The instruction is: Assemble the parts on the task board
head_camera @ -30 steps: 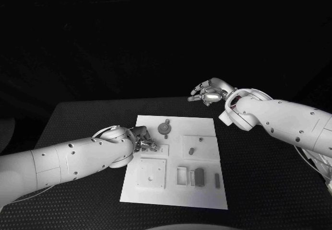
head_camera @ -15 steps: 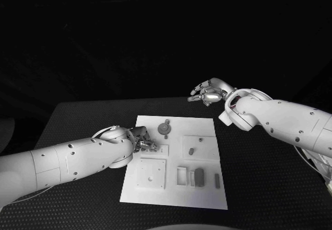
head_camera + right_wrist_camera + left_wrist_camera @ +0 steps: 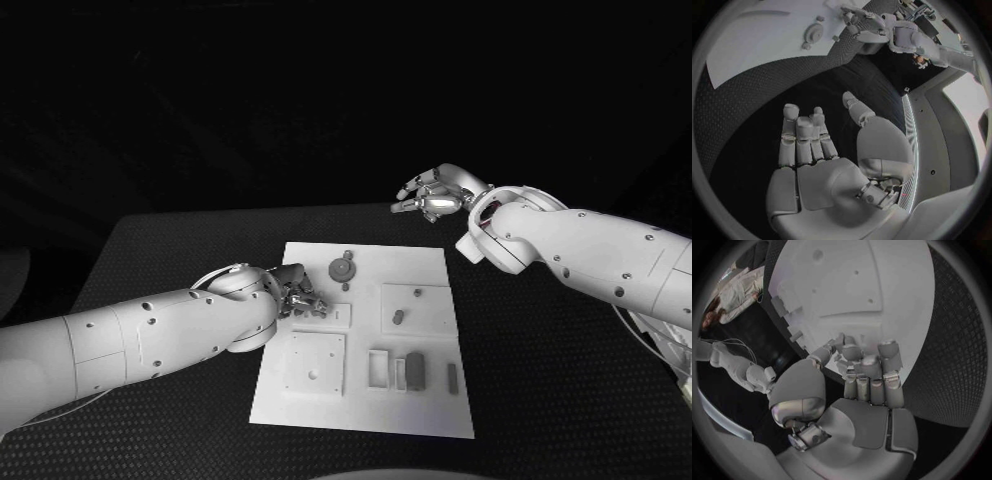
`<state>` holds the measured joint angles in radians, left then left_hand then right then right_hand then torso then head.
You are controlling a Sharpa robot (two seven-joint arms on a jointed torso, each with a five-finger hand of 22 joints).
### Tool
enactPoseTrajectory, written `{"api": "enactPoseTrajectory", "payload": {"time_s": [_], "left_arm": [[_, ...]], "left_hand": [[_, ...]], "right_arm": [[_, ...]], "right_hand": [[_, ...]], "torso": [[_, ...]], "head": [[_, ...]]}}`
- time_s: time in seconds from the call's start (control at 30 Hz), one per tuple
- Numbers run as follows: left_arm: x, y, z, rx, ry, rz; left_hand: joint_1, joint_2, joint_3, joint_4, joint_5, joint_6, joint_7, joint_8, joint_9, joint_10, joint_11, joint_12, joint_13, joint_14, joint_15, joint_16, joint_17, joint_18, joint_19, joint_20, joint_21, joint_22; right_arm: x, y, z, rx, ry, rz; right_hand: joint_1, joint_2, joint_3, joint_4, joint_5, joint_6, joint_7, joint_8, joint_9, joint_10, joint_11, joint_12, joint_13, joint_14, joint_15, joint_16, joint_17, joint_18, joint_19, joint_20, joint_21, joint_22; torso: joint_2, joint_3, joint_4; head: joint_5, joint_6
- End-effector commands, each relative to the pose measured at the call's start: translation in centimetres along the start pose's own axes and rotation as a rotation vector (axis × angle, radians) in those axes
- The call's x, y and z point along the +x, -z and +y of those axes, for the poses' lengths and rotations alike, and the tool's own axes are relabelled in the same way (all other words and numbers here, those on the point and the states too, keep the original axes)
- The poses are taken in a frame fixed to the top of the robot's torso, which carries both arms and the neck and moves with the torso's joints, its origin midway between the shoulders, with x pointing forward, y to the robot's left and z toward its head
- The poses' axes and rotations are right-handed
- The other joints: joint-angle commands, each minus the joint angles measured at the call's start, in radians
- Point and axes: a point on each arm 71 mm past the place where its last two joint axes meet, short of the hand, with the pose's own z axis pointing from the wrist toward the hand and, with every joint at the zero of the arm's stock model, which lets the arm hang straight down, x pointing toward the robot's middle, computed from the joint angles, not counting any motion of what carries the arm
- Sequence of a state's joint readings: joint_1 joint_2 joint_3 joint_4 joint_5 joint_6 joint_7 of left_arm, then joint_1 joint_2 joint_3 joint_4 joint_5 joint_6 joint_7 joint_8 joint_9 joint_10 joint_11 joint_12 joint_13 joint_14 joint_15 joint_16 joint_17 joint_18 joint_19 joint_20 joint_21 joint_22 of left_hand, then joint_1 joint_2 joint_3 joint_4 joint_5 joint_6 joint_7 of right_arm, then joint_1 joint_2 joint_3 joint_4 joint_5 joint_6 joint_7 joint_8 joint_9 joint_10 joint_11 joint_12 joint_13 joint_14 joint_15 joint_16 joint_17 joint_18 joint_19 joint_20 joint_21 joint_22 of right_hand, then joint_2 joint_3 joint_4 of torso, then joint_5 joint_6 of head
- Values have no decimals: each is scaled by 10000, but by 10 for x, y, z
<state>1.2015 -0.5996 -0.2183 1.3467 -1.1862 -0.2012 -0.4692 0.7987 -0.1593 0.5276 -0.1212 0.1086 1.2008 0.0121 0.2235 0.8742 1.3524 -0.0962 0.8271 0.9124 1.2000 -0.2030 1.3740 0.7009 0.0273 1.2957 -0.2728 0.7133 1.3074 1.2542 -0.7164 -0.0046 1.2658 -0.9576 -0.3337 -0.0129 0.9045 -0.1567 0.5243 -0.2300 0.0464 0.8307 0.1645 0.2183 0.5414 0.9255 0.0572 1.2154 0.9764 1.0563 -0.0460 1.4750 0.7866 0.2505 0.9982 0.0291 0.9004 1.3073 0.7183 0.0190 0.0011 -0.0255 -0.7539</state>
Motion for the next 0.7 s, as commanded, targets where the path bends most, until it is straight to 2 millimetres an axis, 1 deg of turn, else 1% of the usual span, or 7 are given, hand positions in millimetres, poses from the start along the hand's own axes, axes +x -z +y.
{"api": "enactPoseTrajectory", "payload": {"time_s": [0.03, 0.07, 0.13, 0.4, 0.53, 0.7], "left_arm": [[-1, 0, -3, 203, 38, -172], [-1, 0, -3, 213, 39, -171], [-1, 0, -4, 230, 11, -177], [0, 0, -4, 221, -89, -35], [1, 0, -3, 177, -123, 25], [0, 0, -3, 170, -111, 1]], "left_hand": [[-60, 308, -494, -350, 272, -64, -3, -24, 50, -85, -32, 51, 44, -64, -9, 64, -17, 332, -88, -40, -33, 196], [-52, 320, -556, -414, 282, -74, -1, -29, 54, -94, -35, 44, 47, -73, -10, 60, -23, 334, -99, -39, -41, 191], [-62, 272, -613, -460, 288, -90, 2, -39, 55, -110, -29, 32, 48, -89, -7, 53, -30, 336, -116, -37, -53, 187], [-58, 227, -647, -492, 298, -88, 1, -39, 59, -113, -30, 29, 53, -95, -7, 56, -34, 340, -118, -39, -59, 183], [-33, 272, -645, -510, 305, -83, -2, -37, 62, -109, -32, 30, 56, -94, -9, 62, -34, 344, -114, -42, -59, 182], [11, 376, -656, -561, 327, -77, -4, -37, 67, -106, -35, 26, 61, -95, -12, 71, -37, 346, -108, -40, -59, 183]], "right_arm": [[1, 0, 1, -62, 6, 92], [1, 0, 1, -64, 6, 88], [1, 0, 0, -60, 8, 86], [0, 0, 0, -39, 5, 94], [0, 0, 0, -39, 4, 105], [0, 0, 0, -31, 4, 106]], "right_hand": [[-118, 16, -5, 50, 31, 4, 69, -30, -17, -57, 22, 63, -10, -84, -18, 64, -18, 113, -16, 39, -33, 104], [-118, 15, -5, 51, 31, 3, 69, -30, -17, -58, 22, 64, -10, -84, -18, 64, -18, 113, -16, 39, -33, 104], [-116, 12, -4, 49, 31, 1, 69, -31, -17, -59, 22, 63, -12, -87, -17, 63, -19, 113, -19, 40, -34, 104], [-115, 3, 1, 50, 31, -5, 71, -33, -18, -67, 24, 60, -19, -100, -15, 57, -25, 113, -31, 41, -42, 104], [-116, 4, 3, 52, 31, -6, 71, -34, -19, -69, 24, 58, -22, -105, -15, 55, -27, 113, -35, 42, -45, 104], [-117, 6, 6, 54, 31, -7, 71, -33, -19, -71, 25, 58, -24, -108, -14, 53, -29, 113, -38, 43, -47, 103]], "torso": [[2, -1, -3], [1, -2, -4], [-1, -3, -6], [3, 5, -9], [-2, 7, 2], [-1, 8, 2]], "head": [[-5, -20], [-2, -25], [-6, -25], [-23, -36], [-29, -36], [-23, -33]]}}
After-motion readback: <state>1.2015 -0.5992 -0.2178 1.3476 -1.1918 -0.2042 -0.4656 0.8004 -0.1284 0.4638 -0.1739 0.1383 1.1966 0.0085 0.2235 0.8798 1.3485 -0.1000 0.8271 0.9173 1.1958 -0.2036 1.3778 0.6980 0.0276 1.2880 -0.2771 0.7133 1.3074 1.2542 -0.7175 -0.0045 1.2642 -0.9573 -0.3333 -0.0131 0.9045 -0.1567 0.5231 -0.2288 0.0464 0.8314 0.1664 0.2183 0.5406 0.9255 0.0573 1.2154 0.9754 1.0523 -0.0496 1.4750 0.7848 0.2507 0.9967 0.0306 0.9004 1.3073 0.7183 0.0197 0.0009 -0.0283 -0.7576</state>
